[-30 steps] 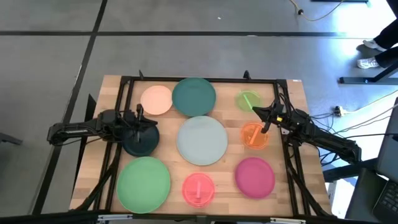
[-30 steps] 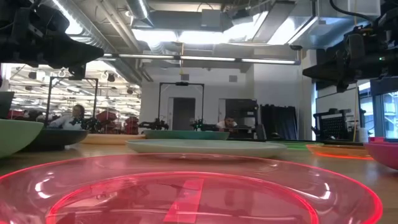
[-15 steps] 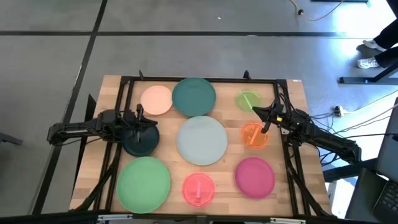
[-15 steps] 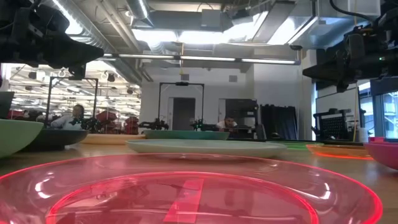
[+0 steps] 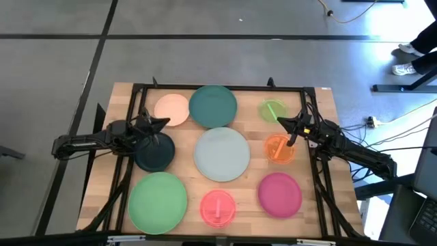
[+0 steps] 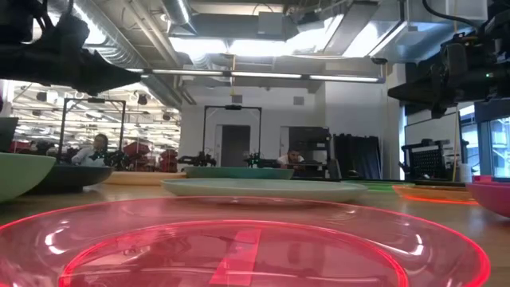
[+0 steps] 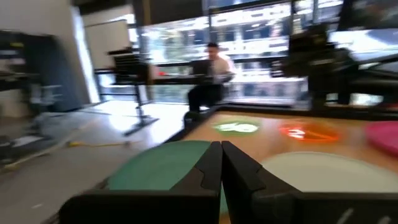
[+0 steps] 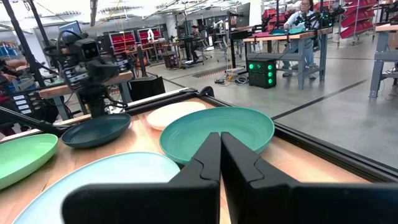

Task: Stack plastic plates
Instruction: Stack the dark green plate on top of the gray plate

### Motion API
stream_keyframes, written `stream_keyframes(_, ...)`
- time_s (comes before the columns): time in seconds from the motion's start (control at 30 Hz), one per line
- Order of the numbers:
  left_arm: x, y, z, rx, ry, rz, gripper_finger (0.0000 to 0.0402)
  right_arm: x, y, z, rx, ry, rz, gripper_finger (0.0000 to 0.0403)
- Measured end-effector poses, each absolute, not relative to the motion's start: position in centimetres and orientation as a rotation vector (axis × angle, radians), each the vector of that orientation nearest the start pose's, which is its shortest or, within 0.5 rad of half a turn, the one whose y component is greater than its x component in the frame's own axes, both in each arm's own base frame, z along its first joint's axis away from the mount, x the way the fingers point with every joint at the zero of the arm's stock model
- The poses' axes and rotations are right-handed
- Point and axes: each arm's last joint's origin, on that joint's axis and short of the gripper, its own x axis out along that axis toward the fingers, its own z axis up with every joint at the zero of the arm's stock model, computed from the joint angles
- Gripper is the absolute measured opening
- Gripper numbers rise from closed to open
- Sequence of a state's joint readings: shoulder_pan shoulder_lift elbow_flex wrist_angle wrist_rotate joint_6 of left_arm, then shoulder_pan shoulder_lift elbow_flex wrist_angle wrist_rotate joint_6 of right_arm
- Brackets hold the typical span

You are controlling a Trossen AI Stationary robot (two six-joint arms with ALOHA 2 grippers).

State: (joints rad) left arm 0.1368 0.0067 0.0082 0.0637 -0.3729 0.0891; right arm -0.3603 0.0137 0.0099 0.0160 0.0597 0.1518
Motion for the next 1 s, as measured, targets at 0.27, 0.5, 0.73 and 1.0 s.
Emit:
stream_keyframes(0.27,9.3,2.0,18.7,-0.055,-0.232,0.382,0.0000,9.1,-3.8,17.3,0.139,-0.117,-0.464,0.0002)
stream_keyframes(0.5,8.9,1.7,20.2,-0.012,-0.387,0.309,0.0000,8.8,-3.7,18.8,0.118,-0.271,-0.481,0.0002)
stream_keyframes(0.73,8.8,1.8,20.4,0.034,-0.401,0.326,0.0000,8.7,-3.7,19.2,0.139,-0.325,-0.463,0.0002)
stream_keyframes(1.0,9.5,1.8,20.3,0.104,-0.367,0.319,0.0000,8.8,-3.4,19.3,0.108,-0.308,-0.343,0.0002)
